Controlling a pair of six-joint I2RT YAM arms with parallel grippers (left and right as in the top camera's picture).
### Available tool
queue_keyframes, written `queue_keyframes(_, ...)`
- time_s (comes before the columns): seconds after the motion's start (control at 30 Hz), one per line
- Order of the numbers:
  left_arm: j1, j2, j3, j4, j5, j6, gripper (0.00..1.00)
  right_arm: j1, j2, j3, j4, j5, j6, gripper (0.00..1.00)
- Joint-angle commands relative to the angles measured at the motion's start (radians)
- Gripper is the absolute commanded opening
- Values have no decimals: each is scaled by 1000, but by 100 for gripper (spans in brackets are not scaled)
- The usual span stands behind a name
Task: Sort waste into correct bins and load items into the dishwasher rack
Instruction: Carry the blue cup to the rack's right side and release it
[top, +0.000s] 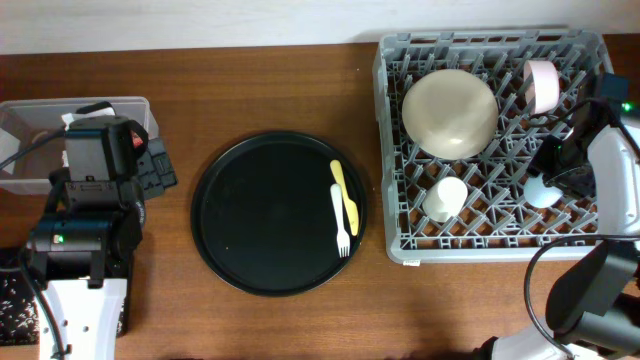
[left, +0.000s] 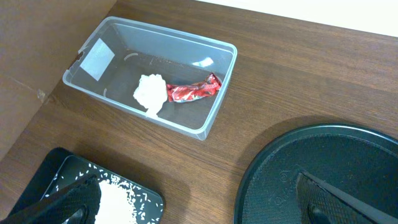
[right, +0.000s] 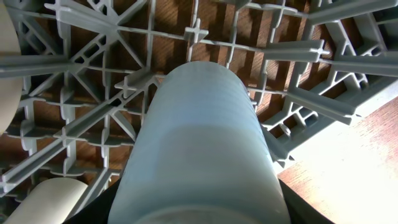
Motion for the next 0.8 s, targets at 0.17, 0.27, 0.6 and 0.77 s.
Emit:
queue_keyframes(0.17,4,-7,3,-1,-14,-10,99,1,6,-45,6,-131,-18,54)
queue_keyframes(0.27,4,-7,3,-1,-14,-10,99,1,6,-43,15,-126,-40,54)
queue_keyframes(0.6,4,-7,3,-1,-14,-10,99,-1,-2,38,-43,-99,-40,52)
queue_keyframes(0.77,4,-7,3,-1,-14,-10,99,-1,-4,69,-84,-96,-48,52)
